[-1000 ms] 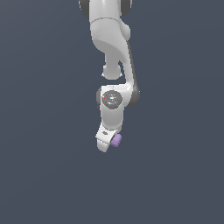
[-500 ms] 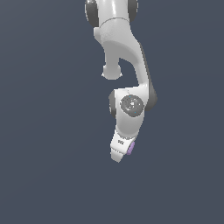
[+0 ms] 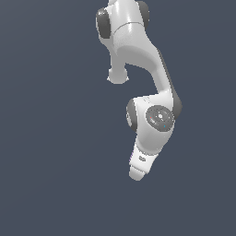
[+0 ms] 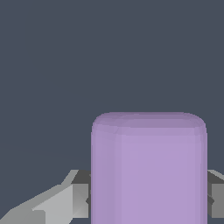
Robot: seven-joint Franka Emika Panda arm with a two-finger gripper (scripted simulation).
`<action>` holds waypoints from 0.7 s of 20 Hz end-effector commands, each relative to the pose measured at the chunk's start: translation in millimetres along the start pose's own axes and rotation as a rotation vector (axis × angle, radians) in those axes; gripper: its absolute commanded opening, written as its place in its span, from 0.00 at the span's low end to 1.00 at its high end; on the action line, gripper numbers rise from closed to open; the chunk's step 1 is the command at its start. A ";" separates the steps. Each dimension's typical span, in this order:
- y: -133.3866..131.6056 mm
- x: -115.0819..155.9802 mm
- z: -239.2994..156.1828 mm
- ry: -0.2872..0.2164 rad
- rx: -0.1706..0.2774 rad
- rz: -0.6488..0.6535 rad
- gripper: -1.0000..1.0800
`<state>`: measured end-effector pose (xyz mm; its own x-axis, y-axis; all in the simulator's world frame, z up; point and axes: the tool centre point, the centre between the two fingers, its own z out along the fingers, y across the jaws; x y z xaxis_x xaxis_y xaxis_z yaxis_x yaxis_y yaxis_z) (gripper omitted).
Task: Pick up the object and move it to a goal position.
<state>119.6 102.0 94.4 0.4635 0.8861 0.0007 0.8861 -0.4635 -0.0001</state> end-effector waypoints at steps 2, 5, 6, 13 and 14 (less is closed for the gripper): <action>3.5 11.9 -3.8 0.000 0.000 0.001 0.00; 5.5 18.8 -5.8 0.000 0.000 0.001 0.00; 5.8 20.9 -6.0 -0.001 0.000 0.000 0.00; 7.8 27.2 -7.8 -0.001 0.000 0.000 0.00; 7.8 27.2 -7.8 -0.001 0.000 0.000 0.00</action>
